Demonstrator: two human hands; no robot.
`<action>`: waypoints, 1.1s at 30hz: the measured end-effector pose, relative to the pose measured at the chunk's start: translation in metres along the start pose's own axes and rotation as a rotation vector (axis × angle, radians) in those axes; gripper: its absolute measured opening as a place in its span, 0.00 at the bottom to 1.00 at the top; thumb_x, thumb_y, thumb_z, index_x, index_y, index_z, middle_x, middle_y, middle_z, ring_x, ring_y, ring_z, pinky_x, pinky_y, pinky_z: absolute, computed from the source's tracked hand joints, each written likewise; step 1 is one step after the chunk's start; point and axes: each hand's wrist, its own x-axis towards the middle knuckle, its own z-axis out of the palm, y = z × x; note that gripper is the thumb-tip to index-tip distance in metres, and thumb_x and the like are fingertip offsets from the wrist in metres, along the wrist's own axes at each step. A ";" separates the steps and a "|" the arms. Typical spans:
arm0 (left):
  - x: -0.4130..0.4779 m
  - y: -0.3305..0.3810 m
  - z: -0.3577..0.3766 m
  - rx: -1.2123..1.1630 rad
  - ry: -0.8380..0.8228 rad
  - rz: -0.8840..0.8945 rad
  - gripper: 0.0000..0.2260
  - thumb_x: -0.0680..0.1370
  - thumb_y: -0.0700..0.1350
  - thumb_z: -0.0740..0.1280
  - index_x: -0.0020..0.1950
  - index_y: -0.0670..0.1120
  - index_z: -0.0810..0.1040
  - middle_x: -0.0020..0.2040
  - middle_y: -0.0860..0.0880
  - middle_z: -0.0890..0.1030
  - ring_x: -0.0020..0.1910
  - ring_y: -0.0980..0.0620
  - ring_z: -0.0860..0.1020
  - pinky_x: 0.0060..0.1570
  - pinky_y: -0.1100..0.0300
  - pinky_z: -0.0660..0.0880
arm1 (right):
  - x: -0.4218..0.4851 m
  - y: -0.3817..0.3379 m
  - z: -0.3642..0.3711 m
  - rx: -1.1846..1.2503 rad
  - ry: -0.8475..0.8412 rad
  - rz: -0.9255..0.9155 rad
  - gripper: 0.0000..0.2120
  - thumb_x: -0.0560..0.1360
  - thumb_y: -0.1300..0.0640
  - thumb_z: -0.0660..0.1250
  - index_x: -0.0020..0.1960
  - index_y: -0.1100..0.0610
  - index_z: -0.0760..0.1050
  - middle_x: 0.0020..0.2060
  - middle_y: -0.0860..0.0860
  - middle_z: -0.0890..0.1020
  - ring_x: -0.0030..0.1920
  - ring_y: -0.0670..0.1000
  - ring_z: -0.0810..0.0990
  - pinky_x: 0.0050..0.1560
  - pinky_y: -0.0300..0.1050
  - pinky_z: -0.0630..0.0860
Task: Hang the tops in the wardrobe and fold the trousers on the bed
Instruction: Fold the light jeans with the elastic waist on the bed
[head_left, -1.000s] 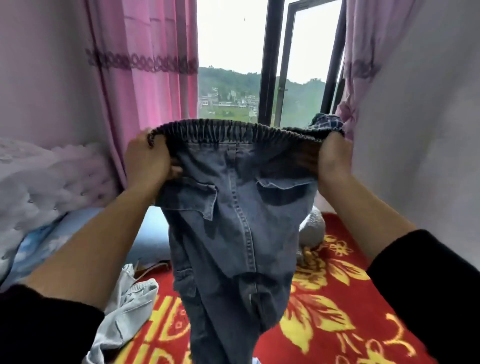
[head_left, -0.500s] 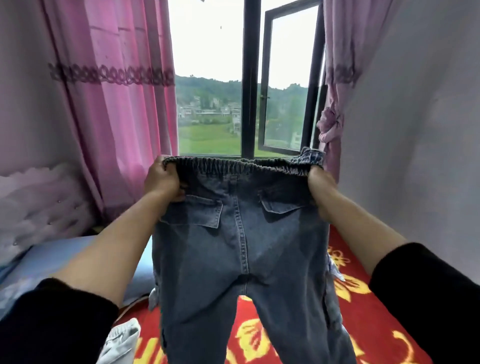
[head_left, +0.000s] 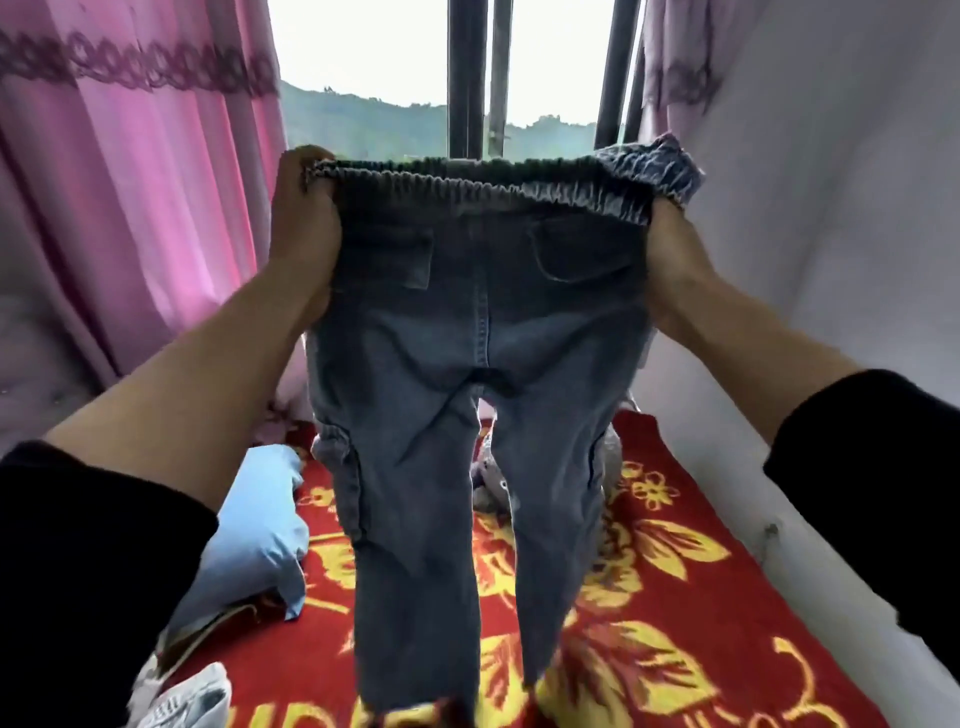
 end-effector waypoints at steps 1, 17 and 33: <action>0.000 0.005 -0.002 -0.020 0.001 0.026 0.13 0.71 0.43 0.55 0.45 0.61 0.72 0.49 0.50 0.75 0.46 0.51 0.72 0.46 0.54 0.70 | 0.007 -0.002 -0.002 0.012 0.044 -0.008 0.31 0.61 0.28 0.61 0.60 0.41 0.78 0.58 0.43 0.80 0.59 0.48 0.78 0.63 0.51 0.72; -0.287 -0.137 -0.079 0.230 -0.071 -0.394 0.08 0.69 0.50 0.59 0.41 0.55 0.78 0.43 0.50 0.81 0.49 0.46 0.78 0.57 0.46 0.73 | -0.262 0.146 -0.075 -0.307 -0.005 0.194 0.13 0.80 0.59 0.55 0.52 0.58 0.78 0.47 0.52 0.81 0.46 0.50 0.77 0.42 0.37 0.70; -0.668 -0.211 -0.180 1.104 -0.765 -0.978 0.14 0.68 0.43 0.64 0.48 0.60 0.76 0.55 0.46 0.81 0.54 0.43 0.77 0.47 0.56 0.72 | -0.517 0.359 -0.227 -1.476 -1.403 0.348 0.10 0.72 0.60 0.59 0.37 0.51 0.60 0.39 0.48 0.72 0.43 0.56 0.72 0.36 0.45 0.66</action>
